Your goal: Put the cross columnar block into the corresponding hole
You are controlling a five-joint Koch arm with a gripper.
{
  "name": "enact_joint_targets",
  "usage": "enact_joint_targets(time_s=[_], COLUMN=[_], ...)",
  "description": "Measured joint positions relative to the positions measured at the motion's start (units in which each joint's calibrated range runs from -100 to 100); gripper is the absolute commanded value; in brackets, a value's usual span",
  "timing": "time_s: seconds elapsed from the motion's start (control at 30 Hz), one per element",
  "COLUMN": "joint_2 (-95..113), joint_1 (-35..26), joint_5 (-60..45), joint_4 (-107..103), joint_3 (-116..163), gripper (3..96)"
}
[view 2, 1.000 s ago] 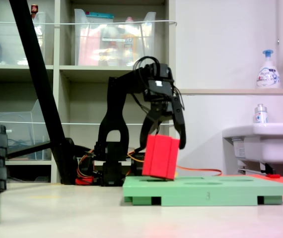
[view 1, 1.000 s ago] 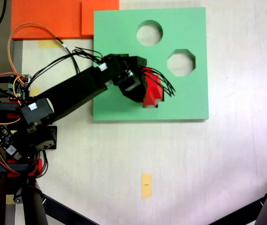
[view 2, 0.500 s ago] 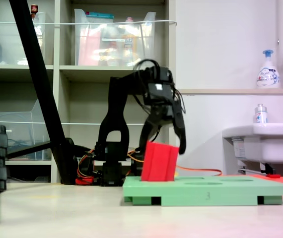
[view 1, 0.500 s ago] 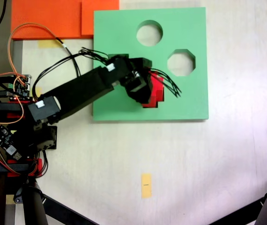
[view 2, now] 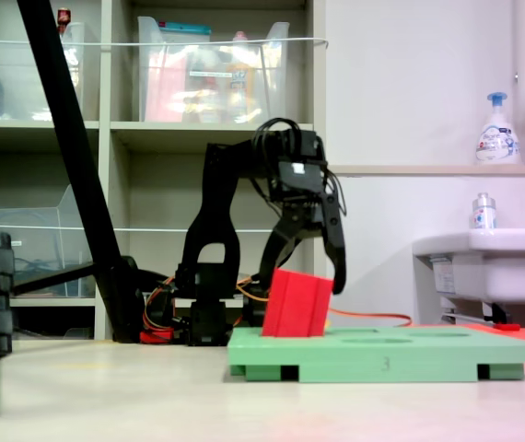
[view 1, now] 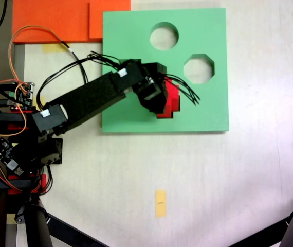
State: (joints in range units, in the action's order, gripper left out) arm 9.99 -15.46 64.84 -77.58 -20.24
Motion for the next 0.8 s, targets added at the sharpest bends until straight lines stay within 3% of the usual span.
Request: enact_joint_targets(time_s=[0.8], joint_2=[-9.7], joint_1=[0.1], joint_5=[0.0], joint_4=[1.4], joint_3=[-1.5], gripper=[52.8])
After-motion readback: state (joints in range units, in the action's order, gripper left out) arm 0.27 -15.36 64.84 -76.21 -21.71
